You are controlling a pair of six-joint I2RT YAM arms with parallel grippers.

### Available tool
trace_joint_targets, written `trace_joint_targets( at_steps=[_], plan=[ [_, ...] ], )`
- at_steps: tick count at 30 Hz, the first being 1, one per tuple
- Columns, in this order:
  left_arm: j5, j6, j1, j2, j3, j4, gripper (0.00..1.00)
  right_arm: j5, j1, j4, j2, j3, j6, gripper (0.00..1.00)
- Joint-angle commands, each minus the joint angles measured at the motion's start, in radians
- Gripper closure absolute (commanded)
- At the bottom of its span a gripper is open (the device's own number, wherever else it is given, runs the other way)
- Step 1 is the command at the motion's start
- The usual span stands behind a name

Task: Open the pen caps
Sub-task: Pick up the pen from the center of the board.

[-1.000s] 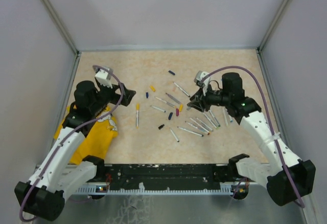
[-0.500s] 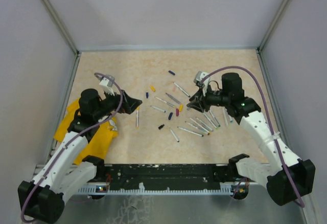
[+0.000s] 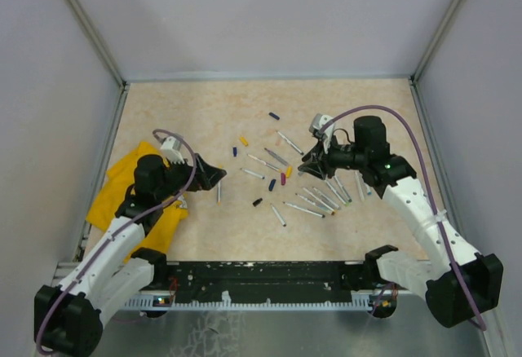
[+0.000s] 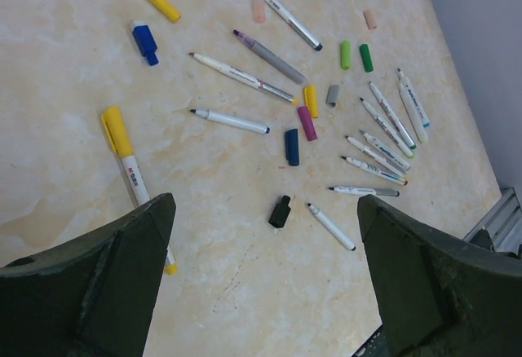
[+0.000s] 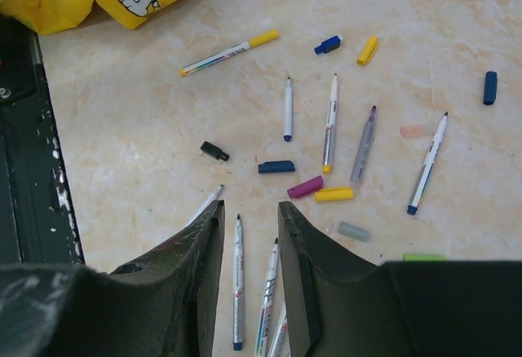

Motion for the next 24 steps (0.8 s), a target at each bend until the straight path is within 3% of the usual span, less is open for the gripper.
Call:
trace_joint_targets(
  at_steps=[1, 16, 24],
  plan=[
    [-0.058, -0.003, -0.004, 0.025, -0.025, 0.026, 0.04, -0.023, -0.004, 0.038, 0.005, 0.006, -0.015, 0.67],
    [-0.47, 0.041, -0.288, 0.173, 0.06, -0.144, 0.04, -0.026, -0.004, 0.039, 0.018, 0.005, -0.014, 0.67],
    [-0.529, 0.05, -0.336, 0.242, 0.091, -0.186, 0.04, -0.026, -0.004, 0.039, 0.021, 0.006, -0.014, 0.67]
  ],
)
